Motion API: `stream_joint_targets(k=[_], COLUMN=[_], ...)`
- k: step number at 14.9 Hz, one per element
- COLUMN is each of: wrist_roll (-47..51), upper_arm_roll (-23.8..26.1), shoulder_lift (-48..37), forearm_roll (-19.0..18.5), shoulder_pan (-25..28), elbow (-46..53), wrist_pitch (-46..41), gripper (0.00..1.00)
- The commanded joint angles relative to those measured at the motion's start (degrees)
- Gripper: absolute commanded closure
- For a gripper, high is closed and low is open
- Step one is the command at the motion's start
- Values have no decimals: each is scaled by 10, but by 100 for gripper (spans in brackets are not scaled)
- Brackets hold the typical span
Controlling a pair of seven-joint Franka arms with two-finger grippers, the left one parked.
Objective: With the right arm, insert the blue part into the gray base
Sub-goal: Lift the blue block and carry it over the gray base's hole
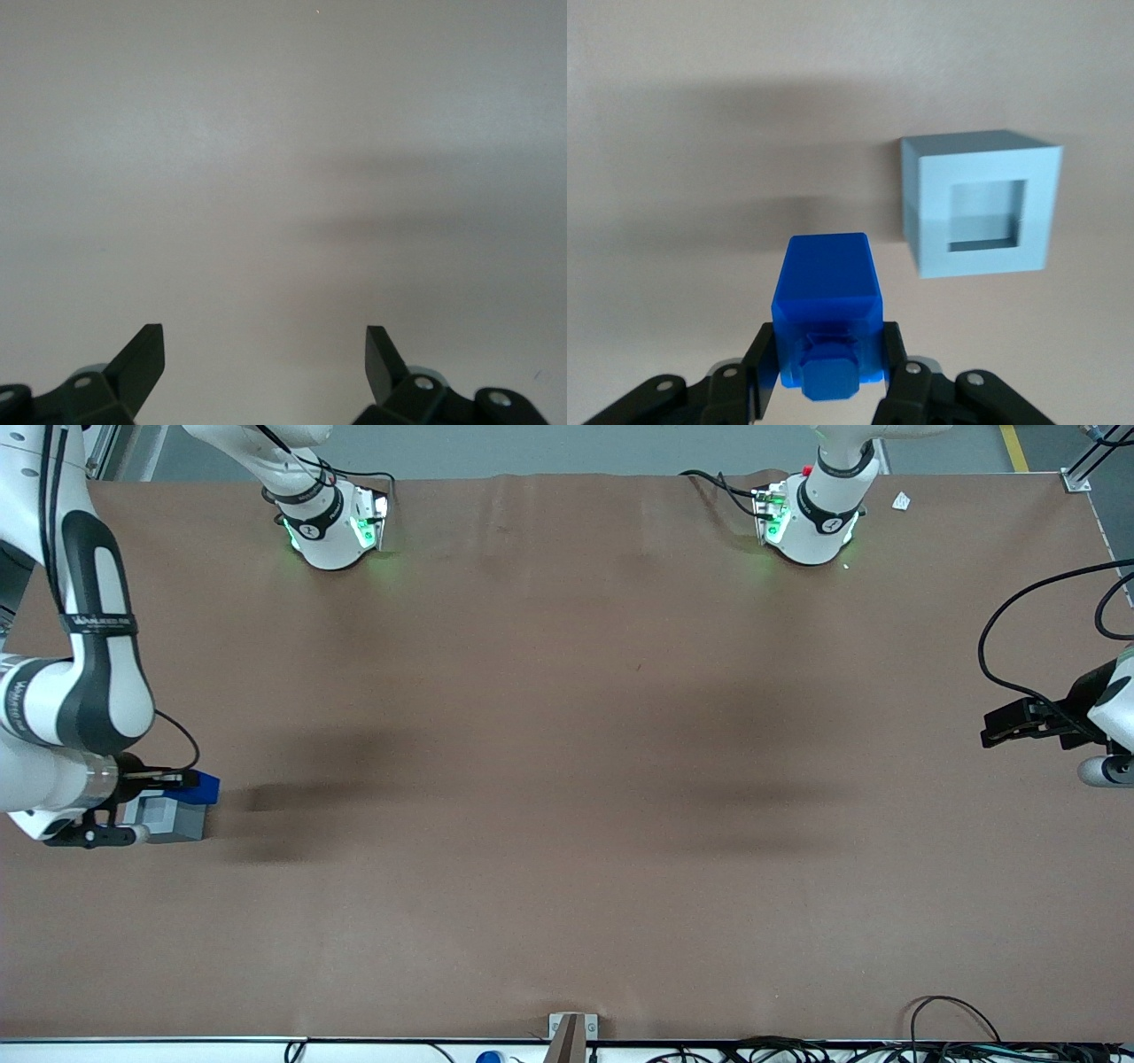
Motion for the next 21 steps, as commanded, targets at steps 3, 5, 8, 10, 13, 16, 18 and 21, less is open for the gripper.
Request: stream_joint_targets(k=[3, 5, 8, 10, 13, 16, 18, 21], wrist_roll=[-18, -18, -27, -42, -54, -55, -53, -54], upper_arm_roll=[7, 7, 7, 7, 7, 6, 6, 6], shoulder_lift=[10, 18, 27, 42, 65, 67, 67, 67], forearm_roll=[-7, -9, -11, -11, -13, -13, -13, -13], shoulder_pan=[-32, -45, -54, -61, -65, -67, -68, -69], elbow=[13, 15, 31, 51, 82, 83, 83, 83], wrist_pitch=[1, 18, 30, 29, 29, 28, 29, 29], gripper=[98, 98, 100, 100, 100, 100, 100, 100])
